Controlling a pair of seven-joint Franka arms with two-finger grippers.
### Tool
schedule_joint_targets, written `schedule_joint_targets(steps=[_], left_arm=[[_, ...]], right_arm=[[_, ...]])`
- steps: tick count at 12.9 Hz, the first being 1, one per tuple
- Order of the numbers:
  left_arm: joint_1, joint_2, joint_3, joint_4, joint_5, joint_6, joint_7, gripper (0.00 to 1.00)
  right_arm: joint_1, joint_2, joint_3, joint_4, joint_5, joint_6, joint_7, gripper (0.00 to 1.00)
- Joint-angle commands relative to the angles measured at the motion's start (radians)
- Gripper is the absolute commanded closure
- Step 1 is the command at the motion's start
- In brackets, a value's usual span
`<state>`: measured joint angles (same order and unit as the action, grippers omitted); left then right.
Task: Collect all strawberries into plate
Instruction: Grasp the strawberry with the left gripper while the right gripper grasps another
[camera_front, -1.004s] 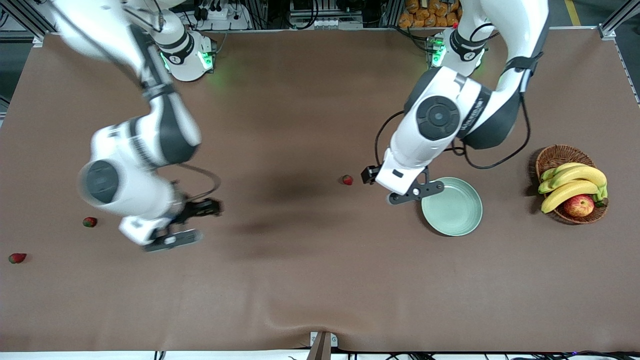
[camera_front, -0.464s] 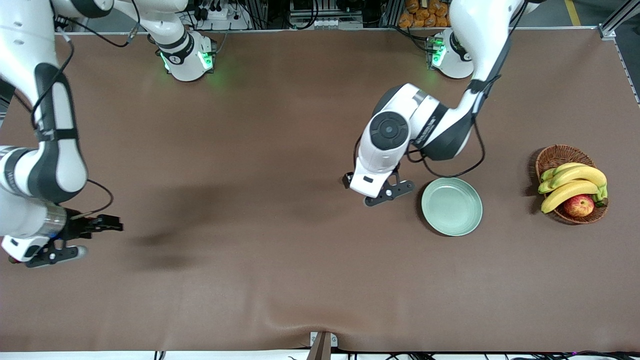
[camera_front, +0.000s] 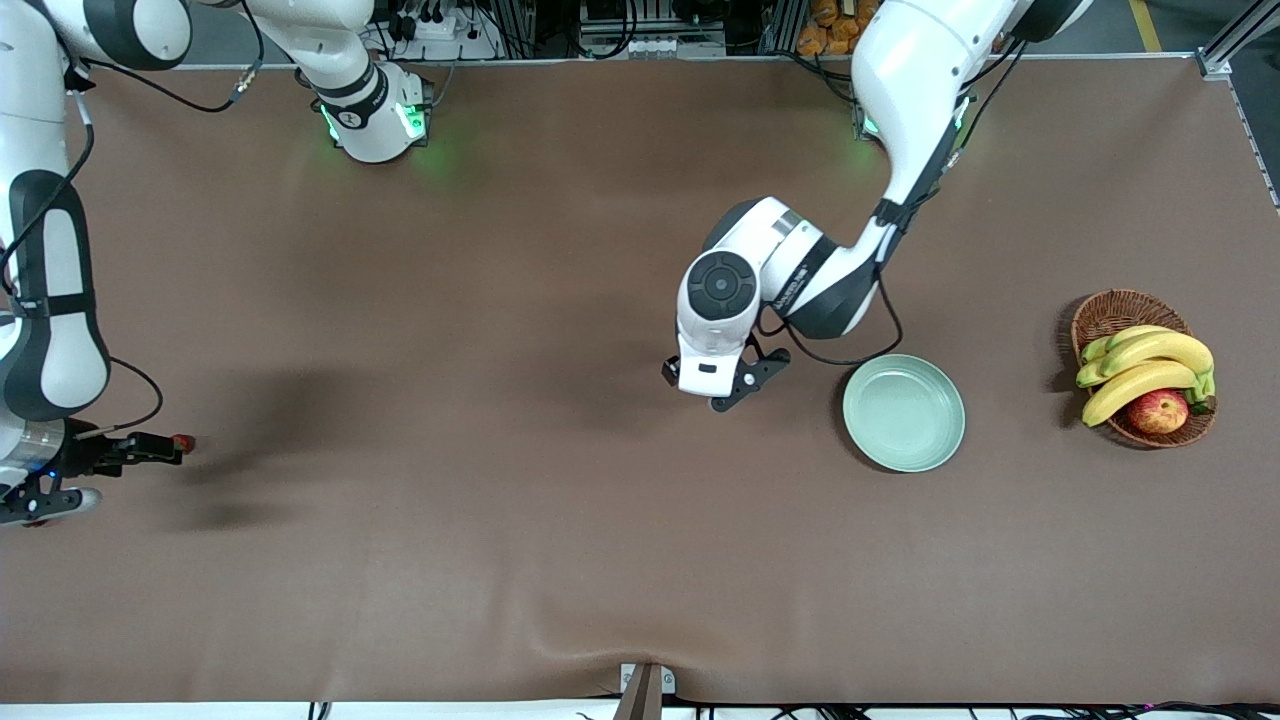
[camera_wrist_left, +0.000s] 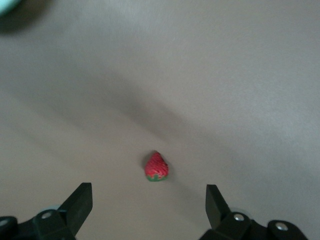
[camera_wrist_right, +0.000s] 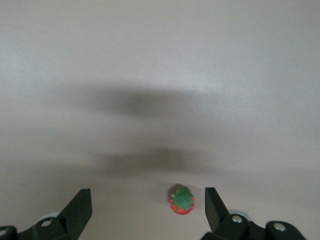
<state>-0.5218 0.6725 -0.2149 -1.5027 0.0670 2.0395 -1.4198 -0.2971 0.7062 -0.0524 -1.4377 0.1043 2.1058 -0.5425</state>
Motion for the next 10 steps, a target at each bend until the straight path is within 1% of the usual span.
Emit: schedule_joint_targets(steps=[1,3,4,7,9,10], left_arm=[[-0.029,0.053,0.011,-0.010,0.033,0.074,-0.138,0.00],[-0.027,0.052,0.008,-0.068,0.091,0.145,-0.229,0.00],[-0.027,0.052,0.008,-0.080,0.091,0.166,-0.266,0.00],[-0.027,0.053,0.006,-0.097,0.091,0.168,-0.297,0.00],[-0.029,0.065,0.006,-0.097,0.093,0.168,-0.361,0.00],[-0.036,0.067,0.006,-0.099,0.091,0.168,-0.364,0.03]], right_arm=[[-0.033,0.006,0.019,-0.082,-0.029,0.098,-0.002,0.00],[-0.027,-0.014,0.019,-0.209,-0.031,0.265,0.004,0.00],[-0.027,-0.019,0.017,-0.236,-0.031,0.290,0.004,0.00],[-0.017,-0.022,-0.006,-0.254,-0.034,0.286,0.004,0.00],[-0.017,-0.020,-0.020,-0.259,-0.035,0.284,0.000,0.00],[-0.020,-0.019,-0.023,-0.259,-0.041,0.284,-0.002,0.00]])
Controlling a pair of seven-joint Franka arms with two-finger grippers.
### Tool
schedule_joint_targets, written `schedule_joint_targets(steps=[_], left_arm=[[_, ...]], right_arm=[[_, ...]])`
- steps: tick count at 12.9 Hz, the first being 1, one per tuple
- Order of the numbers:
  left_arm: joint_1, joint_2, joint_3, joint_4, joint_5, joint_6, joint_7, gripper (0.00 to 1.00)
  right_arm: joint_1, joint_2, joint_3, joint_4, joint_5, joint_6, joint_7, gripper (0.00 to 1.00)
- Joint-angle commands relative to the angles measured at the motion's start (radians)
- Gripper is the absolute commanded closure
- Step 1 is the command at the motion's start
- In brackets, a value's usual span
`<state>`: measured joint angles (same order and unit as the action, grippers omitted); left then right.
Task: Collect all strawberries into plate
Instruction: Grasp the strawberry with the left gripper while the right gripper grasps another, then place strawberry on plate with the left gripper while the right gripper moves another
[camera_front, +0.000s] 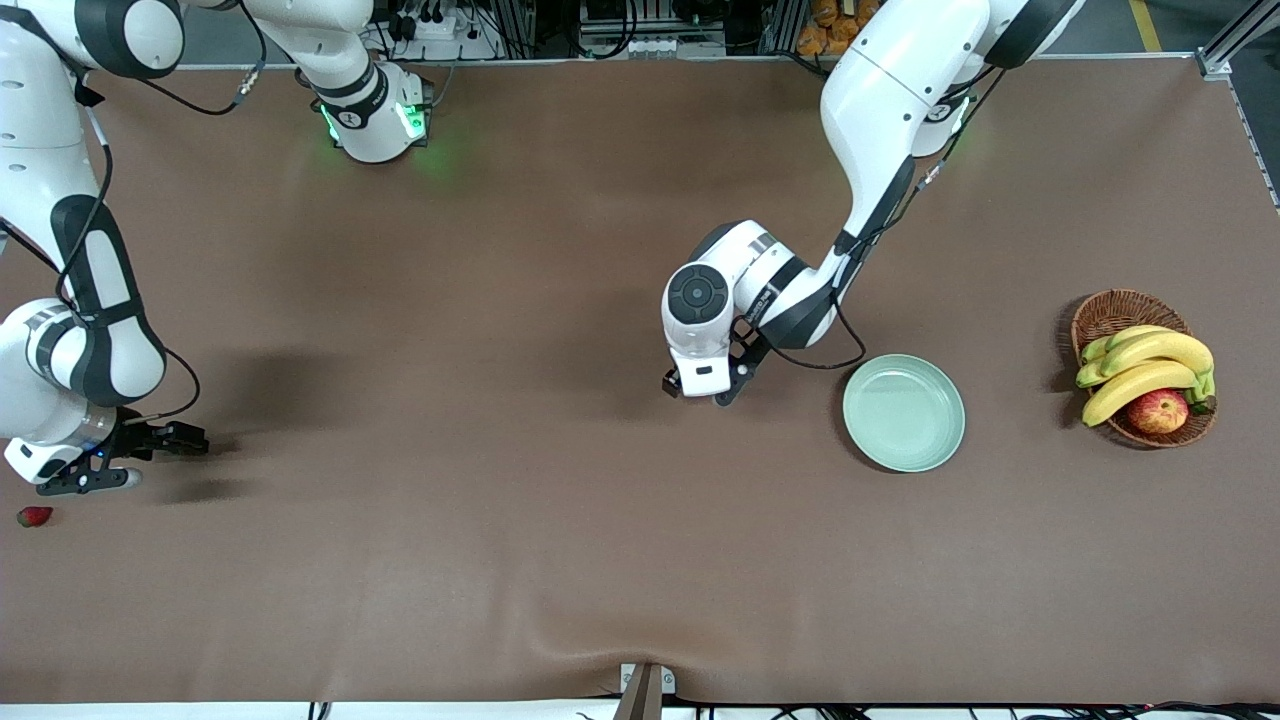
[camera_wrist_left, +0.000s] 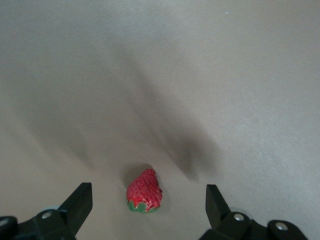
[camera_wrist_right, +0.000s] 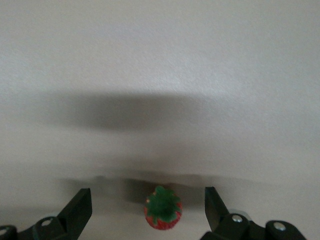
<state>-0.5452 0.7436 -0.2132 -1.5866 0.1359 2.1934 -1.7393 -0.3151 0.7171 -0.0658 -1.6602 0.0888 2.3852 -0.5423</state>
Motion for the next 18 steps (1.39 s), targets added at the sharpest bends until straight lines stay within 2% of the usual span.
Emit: schedule_joint_targets(steps=[1,2,3,4,5,6,7,10,11,12,14,15,16,18], left_arm=[[-0.016,-0.004,0.005,-0.015,0.022,0.014,-0.045,0.12],[-0.016,-0.004,0.005,-0.015,0.022,0.014,-0.045,0.20],[-0.016,-0.003,0.005,-0.013,0.021,0.015,-0.046,0.33],[-0.016,-0.001,0.005,-0.013,0.022,0.019,-0.046,0.41],[-0.016,-0.001,0.005,-0.013,0.022,0.019,-0.045,0.42],[-0.016,0.006,0.005,-0.013,0.021,0.019,-0.045,0.42],[-0.016,0.010,0.005,-0.012,0.021,0.019,-0.046,0.42],[-0.016,0.020,0.005,-0.009,0.021,0.042,-0.046,0.42],[-0.016,0.020,0.005,-0.009,0.021,0.049,-0.046,0.42],[-0.016,0.025,0.005,-0.009,0.021,0.052,-0.046,0.56],[-0.016,0.033,0.006,-0.009,0.024,0.057,-0.045,0.89],[-0.012,0.030,0.005,-0.009,0.024,0.057,-0.031,1.00],[0.002,0.019,0.006,-0.009,0.024,0.055,-0.023,1.00],[0.031,-0.029,0.006,-0.010,0.024,0.033,0.007,1.00]], right_arm=[[-0.004,-0.025,-0.009,-0.036,-0.031,0.008,-0.001,0.00],[-0.006,-0.022,-0.009,-0.036,-0.031,0.008,-0.001,0.00],[-0.006,-0.022,-0.009,-0.036,-0.031,0.008,-0.001,0.00],[-0.007,-0.022,-0.009,-0.036,-0.031,0.006,-0.001,0.11],[-0.007,-0.022,-0.009,-0.036,-0.031,0.005,-0.001,0.23],[-0.009,-0.022,-0.009,-0.036,-0.031,0.002,-0.001,0.39],[-0.009,-0.022,-0.008,-0.036,-0.031,-0.001,0.001,0.47],[-0.012,-0.021,-0.008,-0.036,-0.031,-0.020,-0.001,0.51],[-0.012,-0.021,-0.008,-0.036,-0.029,-0.020,-0.005,0.64],[-0.012,-0.021,-0.008,-0.036,-0.029,-0.021,-0.007,0.74],[-0.010,-0.022,-0.008,-0.036,-0.031,-0.035,-0.008,0.88],[-0.007,-0.024,-0.008,-0.035,-0.031,-0.037,-0.017,0.95],[-0.006,-0.025,-0.008,-0.033,-0.031,-0.038,-0.059,1.00],[0.010,-0.034,-0.008,-0.026,-0.031,-0.037,-0.112,1.00]])
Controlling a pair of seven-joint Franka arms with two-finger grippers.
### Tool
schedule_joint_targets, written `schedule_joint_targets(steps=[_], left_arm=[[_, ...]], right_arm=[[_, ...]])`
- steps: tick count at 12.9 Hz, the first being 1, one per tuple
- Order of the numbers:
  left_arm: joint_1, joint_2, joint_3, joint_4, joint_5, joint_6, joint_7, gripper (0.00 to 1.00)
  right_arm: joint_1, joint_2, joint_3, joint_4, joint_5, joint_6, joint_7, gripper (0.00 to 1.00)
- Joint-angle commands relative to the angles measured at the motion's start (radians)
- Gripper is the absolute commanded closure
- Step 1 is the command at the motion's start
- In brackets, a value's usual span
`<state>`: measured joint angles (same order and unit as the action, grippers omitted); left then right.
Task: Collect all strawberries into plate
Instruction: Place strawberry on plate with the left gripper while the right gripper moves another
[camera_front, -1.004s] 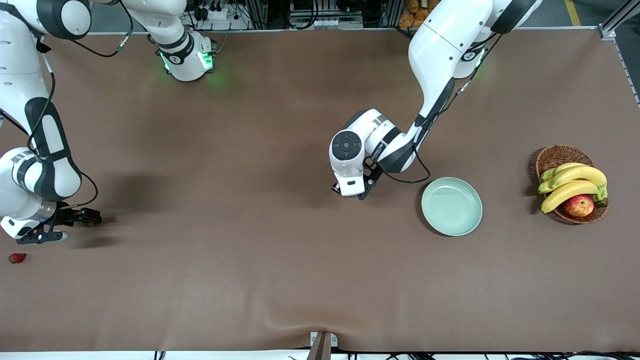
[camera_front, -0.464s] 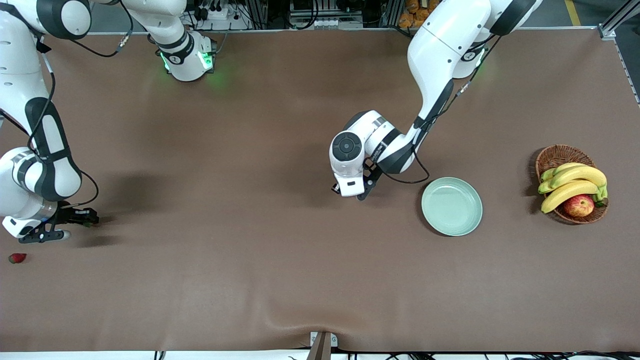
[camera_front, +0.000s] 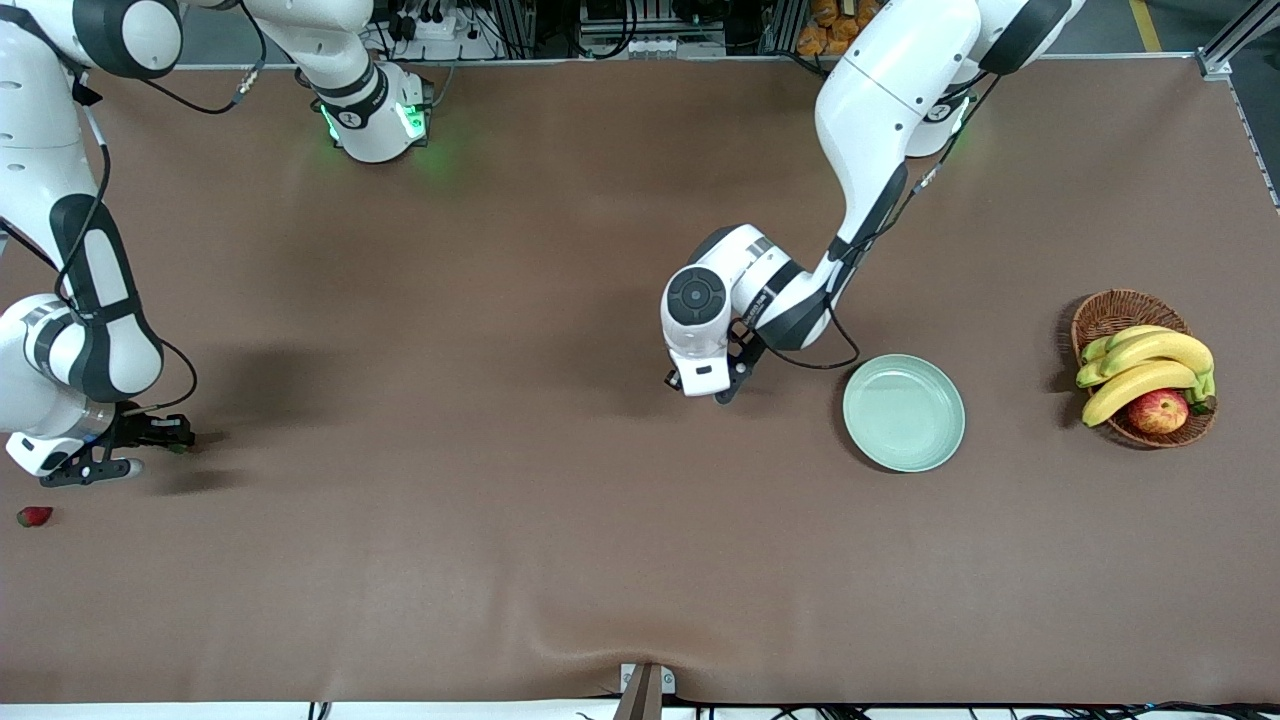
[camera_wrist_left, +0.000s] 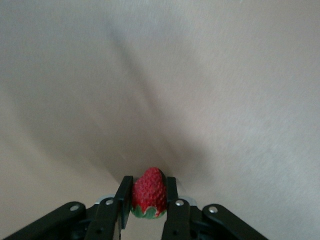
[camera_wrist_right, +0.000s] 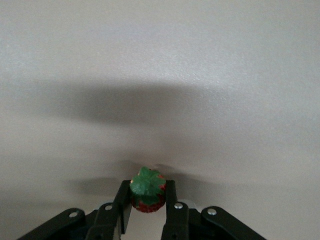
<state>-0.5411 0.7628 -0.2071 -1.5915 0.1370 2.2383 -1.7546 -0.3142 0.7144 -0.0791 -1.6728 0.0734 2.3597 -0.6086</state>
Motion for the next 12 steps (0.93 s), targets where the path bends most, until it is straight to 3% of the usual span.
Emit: schedule_joint_targets(steps=[1,4,7,12], left_arm=[[0.055,-0.083,0.000,-0.005,0.024,-0.052,0.043,1.00],[0.168,-0.172,-0.005,-0.007,0.023,-0.193,0.192,1.00],[0.295,-0.200,-0.006,-0.024,0.021,-0.328,0.421,1.00],[0.458,-0.195,-0.005,-0.102,0.024,-0.319,0.647,1.00]], right_arm=[[0.027,-0.041,0.005,-0.007,-0.015,-0.013,-0.071,1.00],[0.101,-0.134,0.007,0.001,-0.021,-0.133,-0.117,1.00],[0.229,-0.197,0.013,0.034,-0.011,-0.281,-0.117,1.00],[0.538,-0.222,0.022,0.050,0.078,-0.307,-0.013,1.00]])
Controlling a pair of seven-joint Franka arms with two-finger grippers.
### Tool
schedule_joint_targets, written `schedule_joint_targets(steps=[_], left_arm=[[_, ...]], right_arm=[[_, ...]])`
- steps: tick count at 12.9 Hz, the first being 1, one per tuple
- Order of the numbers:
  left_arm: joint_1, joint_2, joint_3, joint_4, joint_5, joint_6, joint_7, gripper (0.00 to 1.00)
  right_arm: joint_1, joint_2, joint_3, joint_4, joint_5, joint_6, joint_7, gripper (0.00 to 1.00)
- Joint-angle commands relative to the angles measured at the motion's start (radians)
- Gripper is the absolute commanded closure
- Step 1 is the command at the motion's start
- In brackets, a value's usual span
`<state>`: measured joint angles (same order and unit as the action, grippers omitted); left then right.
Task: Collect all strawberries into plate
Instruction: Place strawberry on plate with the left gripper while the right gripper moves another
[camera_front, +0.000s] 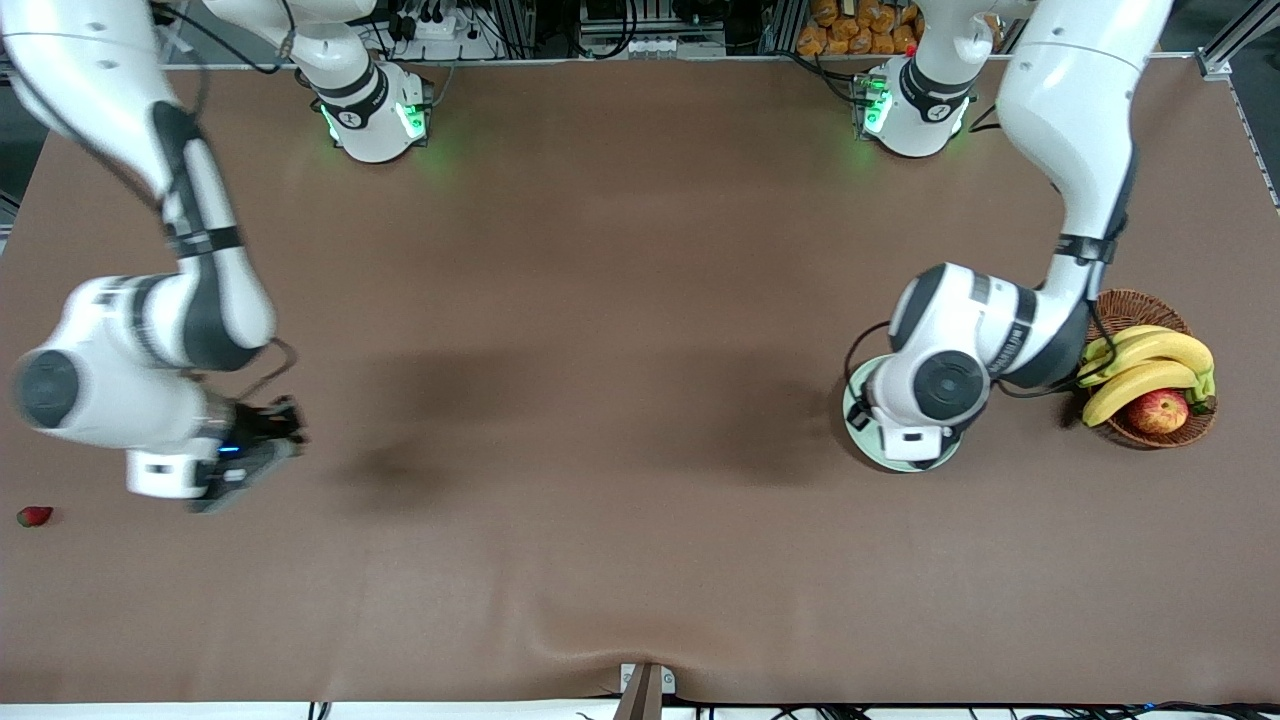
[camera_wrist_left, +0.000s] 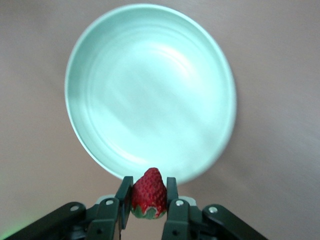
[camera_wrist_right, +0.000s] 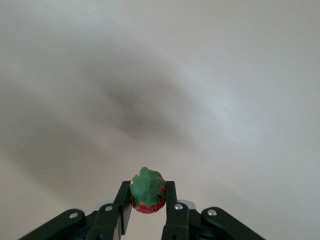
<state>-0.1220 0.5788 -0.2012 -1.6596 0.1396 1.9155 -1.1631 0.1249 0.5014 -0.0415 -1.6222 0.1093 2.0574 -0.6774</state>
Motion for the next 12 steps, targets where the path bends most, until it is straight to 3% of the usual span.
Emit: schedule_joint_targets(steps=[1,5,7,8,9,12], left_arm=[[0.062,-0.007,-0.010,-0.051,0.023,0.014,0.098,1.00],[0.110,0.041,-0.009,-0.080,0.078,0.092,0.154,1.00],[0.156,0.059,-0.012,-0.074,0.089,0.111,0.196,0.74],[0.162,0.059,-0.012,-0.072,0.087,0.111,0.215,0.54],[0.162,0.053,-0.012,-0.072,0.086,0.109,0.215,0.01],[0.156,0.027,-0.014,-0.066,0.086,0.093,0.209,0.00]], right_arm=[[0.166,-0.006,-0.015,0.010,0.067,0.006,0.131,1.00],[0.387,0.049,-0.015,0.074,0.079,0.084,0.466,1.00],[0.470,0.083,-0.015,0.074,0.079,0.170,0.614,1.00],[0.498,0.101,-0.015,0.076,0.081,0.196,0.671,1.00],[0.524,0.123,-0.012,0.090,0.099,0.222,0.720,1.00],[0.596,0.181,-0.012,0.140,0.215,0.297,0.803,1.00]])
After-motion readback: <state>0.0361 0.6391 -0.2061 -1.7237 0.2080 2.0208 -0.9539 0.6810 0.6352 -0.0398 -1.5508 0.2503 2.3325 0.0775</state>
